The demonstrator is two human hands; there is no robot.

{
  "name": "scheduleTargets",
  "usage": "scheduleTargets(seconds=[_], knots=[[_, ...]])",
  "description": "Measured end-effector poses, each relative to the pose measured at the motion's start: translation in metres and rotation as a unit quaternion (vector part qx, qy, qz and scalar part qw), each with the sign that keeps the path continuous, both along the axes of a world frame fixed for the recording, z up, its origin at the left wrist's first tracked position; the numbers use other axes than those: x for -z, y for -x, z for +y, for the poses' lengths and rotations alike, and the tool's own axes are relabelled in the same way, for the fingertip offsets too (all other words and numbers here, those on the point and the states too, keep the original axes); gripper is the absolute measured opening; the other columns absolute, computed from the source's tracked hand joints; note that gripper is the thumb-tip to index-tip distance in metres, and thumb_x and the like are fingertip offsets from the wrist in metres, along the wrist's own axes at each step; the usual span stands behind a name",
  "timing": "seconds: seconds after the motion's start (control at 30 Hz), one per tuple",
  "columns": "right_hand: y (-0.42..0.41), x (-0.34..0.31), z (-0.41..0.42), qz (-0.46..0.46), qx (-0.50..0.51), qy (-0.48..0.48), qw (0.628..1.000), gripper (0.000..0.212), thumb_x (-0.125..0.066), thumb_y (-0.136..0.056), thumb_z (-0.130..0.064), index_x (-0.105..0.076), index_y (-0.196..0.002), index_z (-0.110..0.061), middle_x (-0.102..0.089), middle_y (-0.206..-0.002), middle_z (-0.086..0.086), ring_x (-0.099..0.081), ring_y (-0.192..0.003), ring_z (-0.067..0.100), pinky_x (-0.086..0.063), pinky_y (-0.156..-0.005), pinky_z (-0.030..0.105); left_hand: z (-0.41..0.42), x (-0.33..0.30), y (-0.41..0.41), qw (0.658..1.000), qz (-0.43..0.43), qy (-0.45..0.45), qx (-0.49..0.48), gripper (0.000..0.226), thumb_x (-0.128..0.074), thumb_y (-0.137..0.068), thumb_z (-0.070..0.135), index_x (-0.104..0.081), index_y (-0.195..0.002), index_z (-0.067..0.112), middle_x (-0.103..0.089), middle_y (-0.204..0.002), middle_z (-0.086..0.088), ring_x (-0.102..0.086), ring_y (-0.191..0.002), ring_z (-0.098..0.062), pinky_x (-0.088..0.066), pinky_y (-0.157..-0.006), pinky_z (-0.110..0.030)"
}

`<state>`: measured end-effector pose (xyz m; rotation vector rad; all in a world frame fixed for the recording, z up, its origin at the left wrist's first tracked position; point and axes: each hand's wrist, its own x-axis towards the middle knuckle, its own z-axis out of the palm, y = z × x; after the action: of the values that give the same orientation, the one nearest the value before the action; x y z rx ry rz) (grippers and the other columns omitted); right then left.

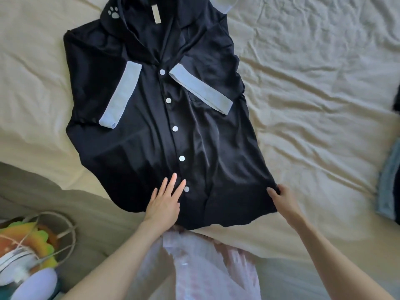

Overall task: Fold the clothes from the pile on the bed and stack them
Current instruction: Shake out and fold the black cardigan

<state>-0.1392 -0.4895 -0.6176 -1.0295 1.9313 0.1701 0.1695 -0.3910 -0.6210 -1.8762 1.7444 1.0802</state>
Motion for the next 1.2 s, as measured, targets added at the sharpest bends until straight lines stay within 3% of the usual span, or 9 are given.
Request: scheduleTargets(seconds=[0.17, 0.33, 0.53, 0.63, 0.7, 0.8, 0.93, 1.1, 1.2], knots=[[0.018, -0.006, 0.009, 0.051, 0.023, 0.115, 0.992, 0.02, -0.045, -0.098, -0.026, -0.047, -0.089, -0.009, -0.053, -0.072, 0.004, -0.052, -0.06, 0.019, -0.034, -0.047, 0.028, 0.026, 0.003, 0.003, 0.999, 0.031, -0.013, -0.03, 0.062, -0.034, -0.1, 0.021, 0.0, -0.151, 0.027, 0.015, -0.158, 0.003, 0.006, -0.146, -0.02, -0.013, -0.117, -0.038], [0.043, -0.011, 0.017, 0.12, -0.092, 0.186, 0.971, 0.025, -0.039, -0.098, -0.041, -0.041, -0.088, -0.018, -0.048, -0.07, -0.004, -0.045, -0.061, 0.015, -0.03, -0.049, 0.031, 0.065, 0.012, 0.01, 0.988, 0.067, -0.032, -0.136, 0.057, -0.035, -0.1, 0.02, -0.01, -0.151, 0.025, 0.003, -0.159, 0.002, 0.002, -0.146, -0.019, -0.019, -0.114, -0.036], [0.062, -0.009, 0.015, 0.209, -0.164, 0.165, 0.95, 0.029, -0.032, -0.101, -0.033, -0.04, -0.09, -0.007, -0.043, -0.065, 0.005, -0.042, -0.063, 0.029, -0.031, -0.058, 0.038, 0.106, 0.019, 0.016, 0.96, 0.092, -0.054, -0.258, 0.051, -0.038, -0.1, 0.016, -0.024, -0.148, 0.019, -0.011, -0.158, -0.002, -0.014, -0.144, -0.021, -0.025, -0.111, -0.035], [0.065, -0.007, 0.01, 0.236, -0.182, 0.13, 0.946, 0.025, -0.031, -0.101, -0.023, -0.046, -0.096, -0.003, -0.052, -0.08, 0.014, -0.047, -0.075, 0.033, -0.037, -0.066, 0.04, 0.113, 0.025, 0.02, 0.937, 0.094, -0.048, -0.333, 0.048, -0.039, -0.099, 0.015, -0.03, -0.146, 0.015, -0.017, -0.156, -0.004, -0.021, -0.142, -0.022, -0.026, -0.11, -0.035], [0.066, -0.008, 0.007, 0.266, -0.205, 0.108, 0.936, 0.02, -0.035, -0.094, -0.007, -0.049, -0.108, -0.002, -0.056, -0.1, 0.02, -0.048, -0.093, 0.036, -0.037, -0.08, 0.043, 0.116, 0.029, 0.023, 0.923, 0.086, -0.054, -0.371, 0.046, -0.04, -0.099, 0.016, -0.032, -0.145, 0.015, -0.021, -0.155, -0.005, -0.022, -0.142, -0.022, -0.026, -0.111, -0.037], [0.064, -0.012, 0.006, 0.278, -0.195, 0.132, 0.931, 0.047, -0.04, -0.084, 0.001, -0.041, -0.131, -0.006, -0.044, -0.131, 0.02, -0.036, -0.121, 0.036, -0.027, -0.098, 0.047, 0.115, 0.035, 0.018, 0.902, 0.083, -0.046, -0.422, 0.044, -0.04, -0.099, 0.013, -0.035, -0.143, 0.014, -0.026, -0.153, -0.007, -0.028, -0.139, -0.025, -0.03, -0.111, -0.04], [0.039, -0.011, 0.026, 0.209, -0.317, 0.246, 0.892, 0.052, -0.047, -0.093, -0.013, -0.033, -0.143, -0.008, -0.031, -0.15, 0.015, -0.021, -0.14, 0.033, -0.012, -0.113, 0.051, 0.098, 0.045, -0.012, 0.829, 0.048, 0.049, -0.555, 0.049, -0.037, -0.097, 0.003, -0.029, -0.145, 0.011, -0.028, -0.151, -0.011, -0.034, -0.134, -0.031, -0.032, -0.109, -0.042], [-0.025, 0.011, 0.054, 0.124, -0.449, 0.301, 0.832, 0.048, -0.056, -0.092, -0.015, -0.046, -0.138, -0.008, -0.038, -0.147, 0.018, -0.031, -0.139, 0.035, -0.019, -0.111, 0.059, 0.07, 0.063, -0.055, 0.728, 0.031, 0.152, -0.668, 0.065, -0.042, -0.099, 0.013, -0.003, -0.151, 0.014, -0.01, -0.158, -0.006, -0.018, -0.144, -0.024, -0.018, -0.114, -0.033], [-0.045, 0.022, 0.06, 0.107, -0.475, 0.288, 0.825, 0.049, -0.056, -0.092, -0.016, -0.046, -0.139, -0.008, -0.036, -0.148, 0.018, -0.03, -0.139, 0.036, -0.022, -0.109, 0.059, 0.054, 0.065, -0.077, 0.652, 0.079, 0.175, -0.734, 0.071, -0.051, -0.097, 0.027, -0.006, -0.15, 0.014, -0.028, -0.152, -0.005, -0.031, -0.138, -0.022, -0.029, -0.109, -0.03]])
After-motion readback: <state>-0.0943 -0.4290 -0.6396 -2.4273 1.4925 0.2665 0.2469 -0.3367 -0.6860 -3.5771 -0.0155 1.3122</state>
